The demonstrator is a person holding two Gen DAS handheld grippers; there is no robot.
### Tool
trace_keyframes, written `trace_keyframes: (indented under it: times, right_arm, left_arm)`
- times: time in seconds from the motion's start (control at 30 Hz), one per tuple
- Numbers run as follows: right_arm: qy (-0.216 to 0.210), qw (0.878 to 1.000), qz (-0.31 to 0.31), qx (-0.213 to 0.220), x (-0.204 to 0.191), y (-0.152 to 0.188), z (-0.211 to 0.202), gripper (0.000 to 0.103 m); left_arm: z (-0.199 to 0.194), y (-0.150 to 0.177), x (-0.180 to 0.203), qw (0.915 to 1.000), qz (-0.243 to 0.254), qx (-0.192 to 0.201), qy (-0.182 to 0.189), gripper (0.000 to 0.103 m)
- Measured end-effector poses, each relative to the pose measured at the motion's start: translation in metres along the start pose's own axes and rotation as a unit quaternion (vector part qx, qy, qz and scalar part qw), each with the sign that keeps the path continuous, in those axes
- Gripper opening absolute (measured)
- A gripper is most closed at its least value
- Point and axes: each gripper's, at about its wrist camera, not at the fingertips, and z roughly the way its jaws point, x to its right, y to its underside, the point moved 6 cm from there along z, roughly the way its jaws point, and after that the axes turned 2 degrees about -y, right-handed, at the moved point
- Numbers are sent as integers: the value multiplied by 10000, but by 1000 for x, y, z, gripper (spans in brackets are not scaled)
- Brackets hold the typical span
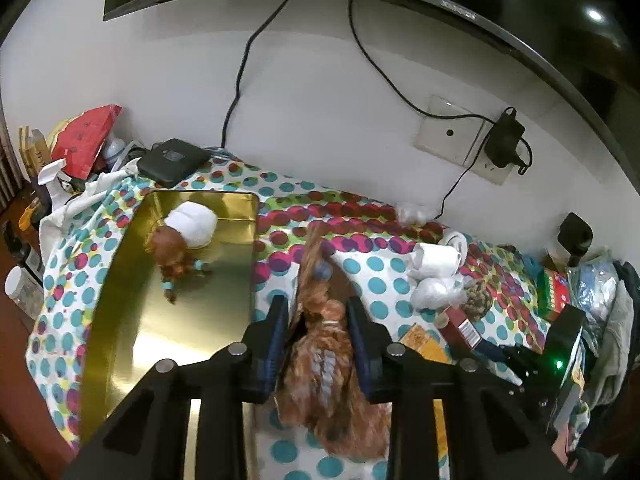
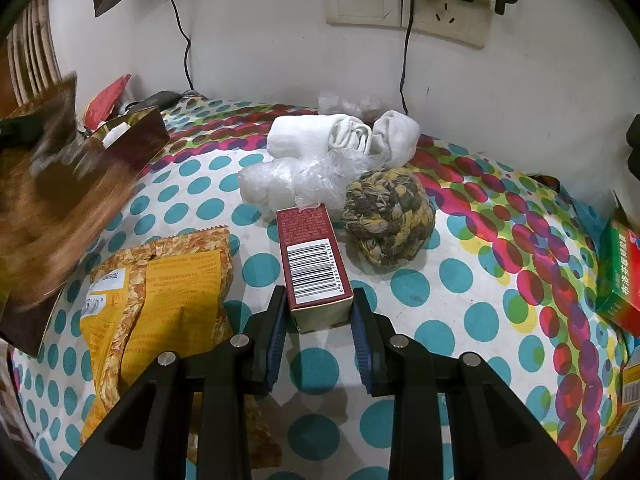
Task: Organize objects
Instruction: 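Carry the brown snack bag onto the gold tray and open the left gripper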
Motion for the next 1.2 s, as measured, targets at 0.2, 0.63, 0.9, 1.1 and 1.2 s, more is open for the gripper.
trace_keyframes:
  times: [0.2,0.63,0.9,1.1,1.2]
  right_arm:
    - [4,10000,-5,2,-1,0,-1,29]
    - [76,9999,-65,-29,-2,2,0,28]
    - [85,9999,-85,-31,-1,2,1,28]
    - [87,9999,-91,-31,-1,2,1,28]
    - [88,9999,-95,-32,-1,2,1,28]
  left_arm:
    - [-16,1,-16,9998,126,45,-136,27]
    - [-65,-43,-64,9961,23,600,-650,27]
    - [-54,-58,-105,9924,183,547,-1089,27]
    - [-19,-53,-117,9964,147,346,-766,27]
    - [-2,-48,-119,9967,188,262,-745,27]
